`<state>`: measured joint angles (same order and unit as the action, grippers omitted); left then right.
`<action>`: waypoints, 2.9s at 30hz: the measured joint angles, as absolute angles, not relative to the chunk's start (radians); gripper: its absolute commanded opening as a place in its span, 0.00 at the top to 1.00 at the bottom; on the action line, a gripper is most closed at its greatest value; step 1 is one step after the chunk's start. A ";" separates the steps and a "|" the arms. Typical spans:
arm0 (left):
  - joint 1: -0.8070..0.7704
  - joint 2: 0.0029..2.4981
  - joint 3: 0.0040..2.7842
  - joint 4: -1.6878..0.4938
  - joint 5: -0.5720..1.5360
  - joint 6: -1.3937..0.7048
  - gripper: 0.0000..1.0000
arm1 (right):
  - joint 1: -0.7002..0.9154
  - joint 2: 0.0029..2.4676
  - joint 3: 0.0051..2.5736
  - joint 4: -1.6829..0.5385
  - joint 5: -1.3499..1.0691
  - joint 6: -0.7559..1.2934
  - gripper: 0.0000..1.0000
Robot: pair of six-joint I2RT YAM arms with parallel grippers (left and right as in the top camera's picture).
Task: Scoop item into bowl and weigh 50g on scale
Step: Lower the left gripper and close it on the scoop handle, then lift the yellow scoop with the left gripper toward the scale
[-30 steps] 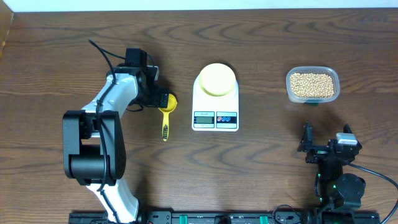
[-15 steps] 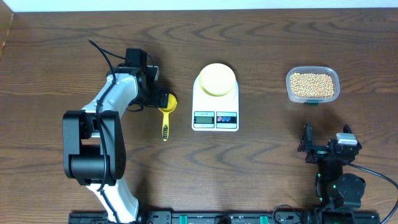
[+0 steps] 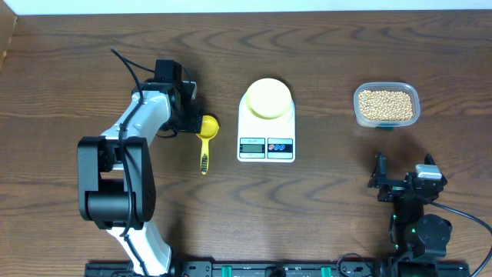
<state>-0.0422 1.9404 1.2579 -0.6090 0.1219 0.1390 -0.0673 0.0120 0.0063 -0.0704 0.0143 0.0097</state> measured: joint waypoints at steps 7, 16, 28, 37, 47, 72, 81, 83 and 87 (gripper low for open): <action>-0.042 1.940 1.258 -0.609 0.122 0.138 0.51 | -0.067 0.012 0.006 -0.070 0.014 0.010 0.01; -0.042 1.940 1.258 -0.609 0.122 0.139 0.67 | -0.067 0.012 0.006 -0.070 0.014 0.010 0.01; -0.042 1.940 1.258 -0.609 0.122 0.139 0.92 | -0.067 0.012 0.006 -0.070 0.014 0.010 0.01; -0.042 1.940 1.258 -0.609 0.125 0.139 0.92 | -0.067 0.012 0.006 -0.070 0.014 0.010 0.01; -0.042 1.937 1.258 -0.622 0.125 0.139 0.93 | -0.067 0.012 0.006 -0.070 0.014 0.010 0.01; -0.043 1.471 1.258 -0.812 0.125 0.116 0.93 | -0.067 0.012 0.006 -0.070 0.014 0.010 0.01; -0.043 1.456 1.258 -0.813 0.136 0.057 0.92 | -0.067 0.012 0.006 0.030 0.006 0.016 0.01; -0.043 1.456 1.258 -0.812 0.167 0.048 0.93 | -0.067 0.012 0.006 0.060 -0.005 0.033 0.01; -0.043 1.456 1.258 -0.800 0.256 0.037 0.93 | -0.067 0.013 0.010 0.022 -0.027 0.090 0.01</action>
<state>-0.0429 1.4559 1.2575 -0.7998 0.2558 0.0372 -0.0673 0.0128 0.0097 0.0219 -0.0273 0.0898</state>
